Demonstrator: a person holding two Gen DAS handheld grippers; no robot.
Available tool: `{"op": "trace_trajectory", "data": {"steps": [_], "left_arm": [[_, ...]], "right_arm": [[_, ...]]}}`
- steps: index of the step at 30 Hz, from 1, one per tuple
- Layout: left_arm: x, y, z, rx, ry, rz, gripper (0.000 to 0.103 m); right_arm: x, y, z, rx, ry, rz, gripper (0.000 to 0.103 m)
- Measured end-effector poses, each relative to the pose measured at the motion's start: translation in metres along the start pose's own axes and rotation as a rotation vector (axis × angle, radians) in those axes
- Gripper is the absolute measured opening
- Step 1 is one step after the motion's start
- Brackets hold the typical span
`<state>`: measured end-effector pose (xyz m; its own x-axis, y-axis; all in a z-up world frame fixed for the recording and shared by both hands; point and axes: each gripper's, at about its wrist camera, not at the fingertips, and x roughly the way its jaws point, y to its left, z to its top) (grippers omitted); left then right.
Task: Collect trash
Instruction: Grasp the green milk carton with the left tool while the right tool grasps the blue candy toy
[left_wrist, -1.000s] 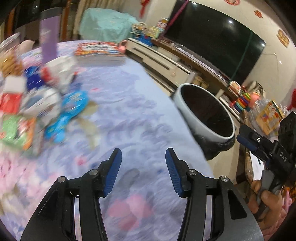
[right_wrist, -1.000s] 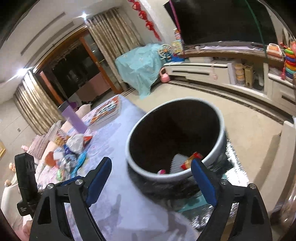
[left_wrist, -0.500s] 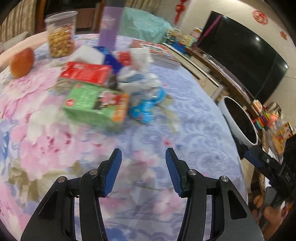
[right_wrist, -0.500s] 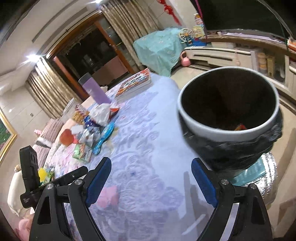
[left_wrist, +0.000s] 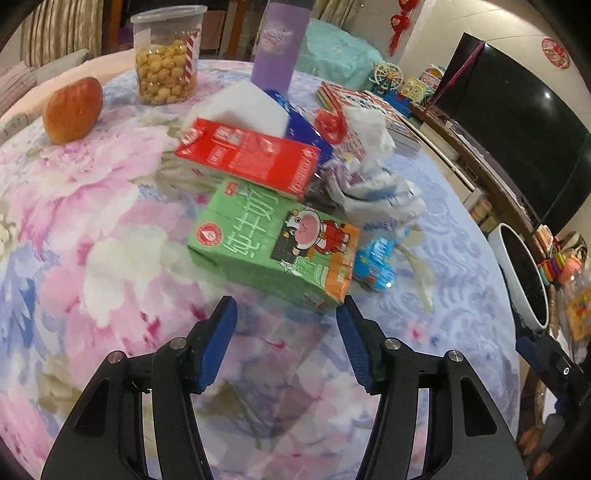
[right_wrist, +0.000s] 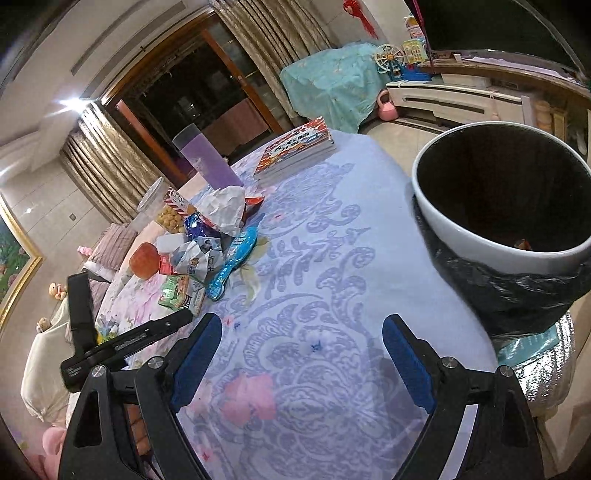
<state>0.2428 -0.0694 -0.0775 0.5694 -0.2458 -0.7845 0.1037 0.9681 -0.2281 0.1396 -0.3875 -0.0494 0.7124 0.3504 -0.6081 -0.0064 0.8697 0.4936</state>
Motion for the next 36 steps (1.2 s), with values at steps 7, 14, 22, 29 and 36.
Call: {"op": "trace_trajectory", "data": {"steps": [7,14,22,29,36], "left_arm": [[-0.016,0.05,-0.006,-0.052,-0.019,0.067,0.057],[-0.036,0.099,-0.015,-0.126,-0.026,0.106,0.057],[-0.044,0.08,-0.01,-0.115,-0.048,0.019,0.077],[-0.017,0.067,0.014,-0.105,-0.048,0.041,0.078],[-0.005,0.069,0.017,-0.081,-0.05,0.072,0.051]], "right_arm": [[0.023,0.02,0.002,-0.03,0.029,0.032,0.09],[0.056,0.052,0.005,-0.102,0.045,0.038,0.09],[0.105,0.072,0.022,-0.086,0.093,0.029,0.068],[0.133,0.083,0.03,-0.108,0.114,-0.026,0.068],[0.144,0.088,0.03,-0.17,0.122,-0.083,0.019]]}}
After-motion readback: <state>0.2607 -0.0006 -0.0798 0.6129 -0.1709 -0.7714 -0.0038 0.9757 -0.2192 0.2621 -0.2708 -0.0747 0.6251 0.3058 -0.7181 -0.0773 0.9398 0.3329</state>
